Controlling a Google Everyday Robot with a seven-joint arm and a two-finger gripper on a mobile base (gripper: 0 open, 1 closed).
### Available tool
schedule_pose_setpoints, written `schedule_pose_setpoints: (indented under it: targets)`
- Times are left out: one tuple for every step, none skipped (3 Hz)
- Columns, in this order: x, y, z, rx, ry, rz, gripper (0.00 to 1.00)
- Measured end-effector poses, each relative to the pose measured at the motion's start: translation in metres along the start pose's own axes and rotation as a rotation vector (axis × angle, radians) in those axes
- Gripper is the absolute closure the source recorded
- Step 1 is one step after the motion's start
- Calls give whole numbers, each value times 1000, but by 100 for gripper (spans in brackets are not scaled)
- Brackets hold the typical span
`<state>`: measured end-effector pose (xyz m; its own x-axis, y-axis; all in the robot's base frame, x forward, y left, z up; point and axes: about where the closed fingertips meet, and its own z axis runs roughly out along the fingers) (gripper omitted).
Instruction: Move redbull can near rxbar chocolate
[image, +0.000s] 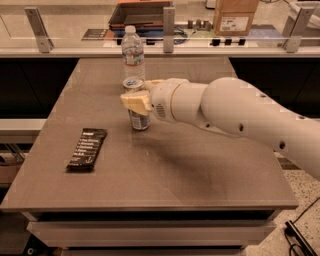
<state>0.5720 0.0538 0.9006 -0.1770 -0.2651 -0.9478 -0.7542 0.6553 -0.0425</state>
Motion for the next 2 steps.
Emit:
schedule_pose_setpoints:
  targets:
    - [2,11,4,-12,-16,-33,100]
    - [2,11,4,-12,-16,-33,100]
